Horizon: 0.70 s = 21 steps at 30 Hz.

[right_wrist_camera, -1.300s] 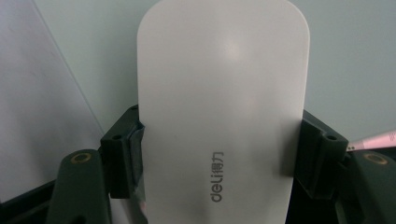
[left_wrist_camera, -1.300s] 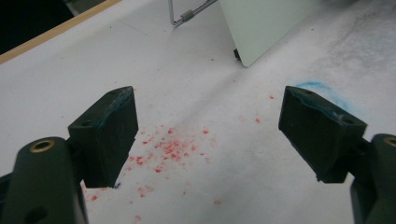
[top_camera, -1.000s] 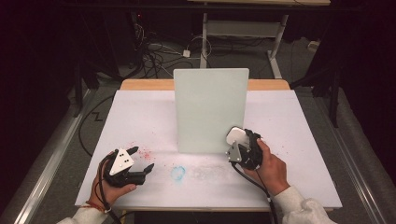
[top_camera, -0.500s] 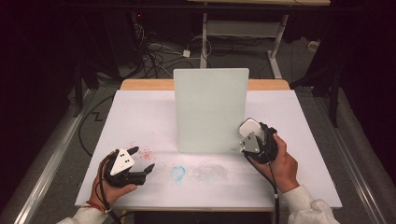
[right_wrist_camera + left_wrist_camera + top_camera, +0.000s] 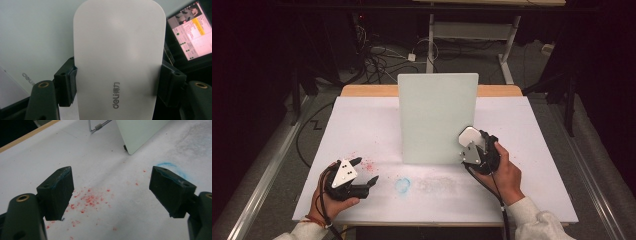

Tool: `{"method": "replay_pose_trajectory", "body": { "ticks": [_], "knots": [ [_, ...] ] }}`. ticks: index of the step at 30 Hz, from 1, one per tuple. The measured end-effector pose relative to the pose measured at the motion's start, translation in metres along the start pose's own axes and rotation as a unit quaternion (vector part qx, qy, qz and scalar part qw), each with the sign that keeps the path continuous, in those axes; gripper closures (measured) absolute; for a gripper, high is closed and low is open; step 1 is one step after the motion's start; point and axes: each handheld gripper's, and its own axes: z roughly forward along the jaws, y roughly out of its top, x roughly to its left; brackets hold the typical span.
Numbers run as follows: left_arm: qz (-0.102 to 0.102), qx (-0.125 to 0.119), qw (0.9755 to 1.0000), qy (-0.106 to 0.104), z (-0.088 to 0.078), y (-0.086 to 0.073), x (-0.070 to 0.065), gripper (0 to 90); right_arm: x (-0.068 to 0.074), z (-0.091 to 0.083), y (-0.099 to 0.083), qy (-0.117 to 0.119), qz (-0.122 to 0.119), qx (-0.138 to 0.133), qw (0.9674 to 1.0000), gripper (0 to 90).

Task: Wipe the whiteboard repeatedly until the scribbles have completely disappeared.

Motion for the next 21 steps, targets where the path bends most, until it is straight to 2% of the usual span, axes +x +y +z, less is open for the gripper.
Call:
{"method": "replay_pose_trajectory", "body": {
  "ticks": [2, 6, 10, 12, 14, 16, 21],
  "knots": [
    [-0.001, 0.000, 1.0000, 0.000, 0.000, 0.000, 0.000, 19.3, 0.003, 0.000, 0.004, -0.002, -0.014, -0.004, 0.9999, 30.9],
    [0.001, 0.000, 1.0000, 0.000, 0.000, 0.000, 0.000, 19.3, 0.011, 0.000, 0.008, 0.005, -0.021, -0.005, 0.9997, 30.9],
    [0.001, -0.001, 1.0000, 0.000, -0.001, 0.000, 0.000, 19.3, 0.013, 0.001, 0.005, 0.021, -0.024, -0.003, 0.9995, 30.9],
    [0.008, -0.003, 1.0000, 0.003, -0.001, 0.000, 0.001, 19.3, 0.012, 0.000, 0.003, 0.032, -0.016, -0.004, 0.9993, 30.9],
    [0.001, -0.001, 1.0000, 0.001, -0.001, 0.000, 0.000, 19.3, 0.008, -0.001, 0.001, 0.047, 0.002, -0.008, 0.9989, 30.9],
    [0.009, -0.003, 0.9999, 0.005, -0.001, 0.000, 0.001, 19.3, 0.003, -0.002, -0.002, 0.064, 0.022, -0.013, 0.9976, 30.9],
    [0.010, -0.002, 0.9999, 0.006, 0.000, 0.000, 0.000, 19.3, -0.009, -0.008, -0.005, 0.084, 0.061, -0.036, 0.9940, 30.9]
  ]
}}
